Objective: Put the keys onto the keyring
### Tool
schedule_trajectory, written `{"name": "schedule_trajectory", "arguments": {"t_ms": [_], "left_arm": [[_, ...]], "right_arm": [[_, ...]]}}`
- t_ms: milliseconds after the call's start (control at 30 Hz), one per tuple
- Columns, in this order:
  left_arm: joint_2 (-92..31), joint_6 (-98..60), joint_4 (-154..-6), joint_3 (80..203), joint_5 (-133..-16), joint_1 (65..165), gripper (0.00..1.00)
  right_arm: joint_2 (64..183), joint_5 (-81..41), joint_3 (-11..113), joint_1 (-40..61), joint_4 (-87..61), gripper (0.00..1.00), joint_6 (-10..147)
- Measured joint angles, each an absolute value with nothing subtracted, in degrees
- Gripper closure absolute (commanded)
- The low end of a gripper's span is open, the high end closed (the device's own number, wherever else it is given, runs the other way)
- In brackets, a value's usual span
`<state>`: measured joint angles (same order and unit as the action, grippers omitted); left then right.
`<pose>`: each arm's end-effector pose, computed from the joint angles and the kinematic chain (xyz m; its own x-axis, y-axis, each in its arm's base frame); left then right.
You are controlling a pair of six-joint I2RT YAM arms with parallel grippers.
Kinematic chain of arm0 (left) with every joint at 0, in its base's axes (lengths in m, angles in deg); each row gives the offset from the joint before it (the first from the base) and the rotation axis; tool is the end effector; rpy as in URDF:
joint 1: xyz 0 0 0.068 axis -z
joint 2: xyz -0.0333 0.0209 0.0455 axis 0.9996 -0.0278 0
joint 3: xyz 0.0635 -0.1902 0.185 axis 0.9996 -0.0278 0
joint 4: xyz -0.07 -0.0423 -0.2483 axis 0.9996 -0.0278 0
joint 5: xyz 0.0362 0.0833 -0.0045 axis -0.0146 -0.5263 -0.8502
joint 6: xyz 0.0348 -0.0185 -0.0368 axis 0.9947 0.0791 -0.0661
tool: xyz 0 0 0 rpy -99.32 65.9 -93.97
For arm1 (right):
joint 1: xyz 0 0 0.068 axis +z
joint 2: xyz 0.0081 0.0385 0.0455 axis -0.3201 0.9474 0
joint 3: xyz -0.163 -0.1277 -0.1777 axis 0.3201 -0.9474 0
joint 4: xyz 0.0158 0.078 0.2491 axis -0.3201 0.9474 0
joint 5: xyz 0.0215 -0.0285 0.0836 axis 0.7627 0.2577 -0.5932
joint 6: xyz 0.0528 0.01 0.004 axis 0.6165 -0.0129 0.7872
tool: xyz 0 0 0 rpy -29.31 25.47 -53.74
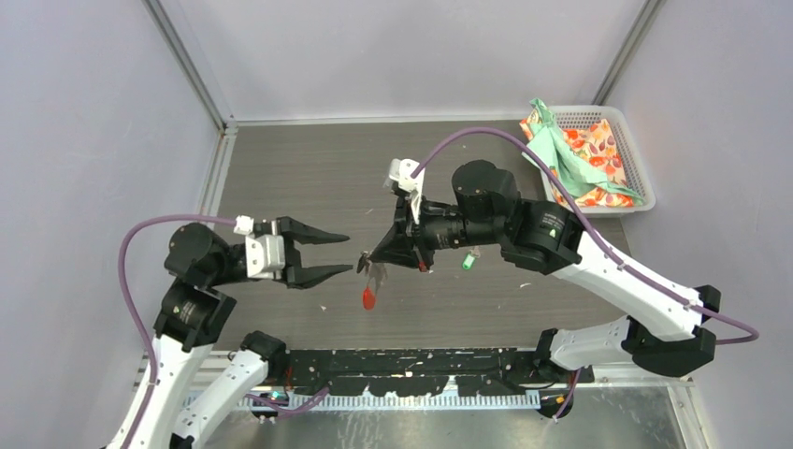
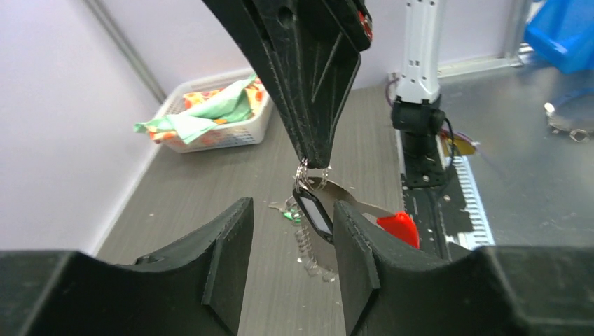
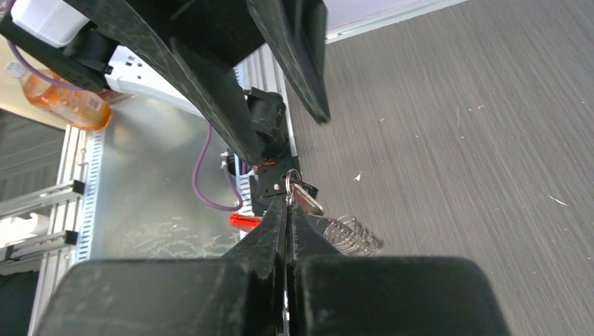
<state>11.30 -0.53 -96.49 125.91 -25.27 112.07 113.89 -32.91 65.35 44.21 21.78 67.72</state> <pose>0.0724 -0.0644 0.4247 0.2643 -0.0422 -0.9635 0.9531 0.1641 0.2543 0.1038 0.2305 0.4683 -0.2346 -0.2412 -0.9417 -0.9677 0.1495 0.2027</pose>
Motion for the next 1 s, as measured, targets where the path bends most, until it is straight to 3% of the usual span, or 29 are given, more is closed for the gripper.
{"name": "schedule_trajectory", "arguments": {"t_ms": [233,400,533,633,700,867,1000], "left_arm": [[5.90,2.01,-98.92,127.62,-18.71,112.07,0.68],[5.88,3.58,-99.90,127.72,-17.01,112.07,0.88],[7.12,5.27,-101.13,127.72,-15.15,112.07,0.96],[7.26,6.21,-101.98,127.72,-13.62,112.09,0.95],[7.10,6.45,-102.68,127.72,-12.99,112.07,0.84],[6.95,7.95,-103.55,127.72,-12.88,112.07,0.74],[7.45,9.18,-103.51,127.72,-14.49,112.07,0.72]], "right_arm": [[117.34,-36.04,68.80,44.14,25.19,0.99,67.04],[119.18,-37.37,70.26,44.12,27.42,0.99,66.08],[119.49,-37.99,70.79,44.10,28.67,0.99,65.62],[119.59,-38.47,71.42,44.10,28.98,0.99,65.27],[119.70,-38.95,71.86,43.96,29.00,0.99,65.14],[120.36,-39.93,72.82,43.83,29.04,0.99,64.79],[121.17,-40.50,73.52,43.83,29.35,0.99,64.66]]}}
